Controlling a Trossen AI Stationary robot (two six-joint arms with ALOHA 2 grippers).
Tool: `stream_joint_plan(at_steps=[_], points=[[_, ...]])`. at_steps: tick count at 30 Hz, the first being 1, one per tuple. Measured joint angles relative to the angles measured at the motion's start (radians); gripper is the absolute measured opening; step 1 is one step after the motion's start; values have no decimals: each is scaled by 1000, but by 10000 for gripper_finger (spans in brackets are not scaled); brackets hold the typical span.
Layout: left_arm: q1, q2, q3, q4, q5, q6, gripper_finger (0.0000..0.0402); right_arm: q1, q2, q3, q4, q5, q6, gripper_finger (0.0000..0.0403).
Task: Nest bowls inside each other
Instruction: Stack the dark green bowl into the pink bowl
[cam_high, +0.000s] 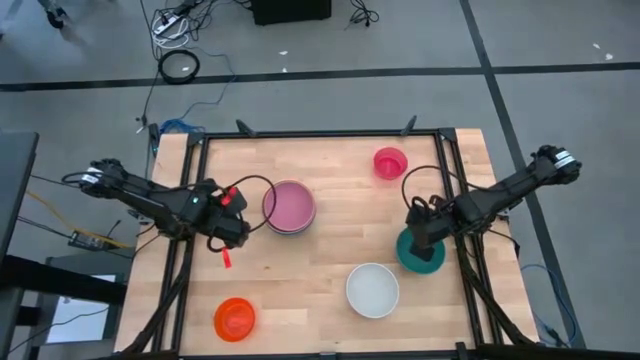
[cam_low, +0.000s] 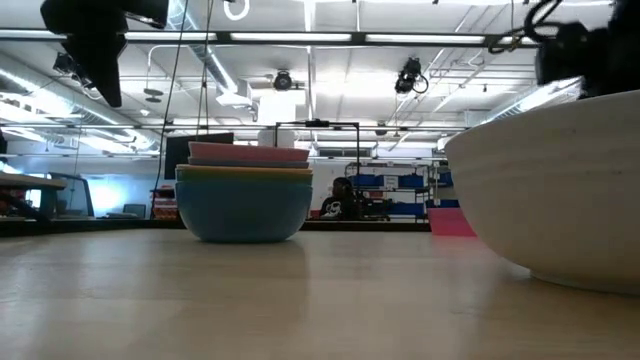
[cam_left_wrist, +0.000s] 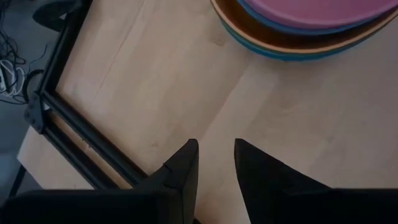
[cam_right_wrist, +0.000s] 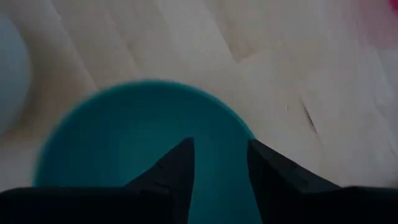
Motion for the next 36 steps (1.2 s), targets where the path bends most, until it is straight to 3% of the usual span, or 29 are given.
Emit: stream_joint_plan(at_steps=[6, 14, 29, 36], points=[[-23, 0, 0, 2, -9, -24, 113, 2, 4, -96, 15, 23, -17, 135], [-28, 0, 0, 2, -14, -32, 113, 3, 4, -128, 26, 46, -25, 135], [-28, 0, 0, 4, -13, -37, 113, 53, 0, -78, -38, 294, -56, 135], [-28, 0, 0, 4, -14, -54, 113, 11, 1, -75, -62, 224, -36, 135]])
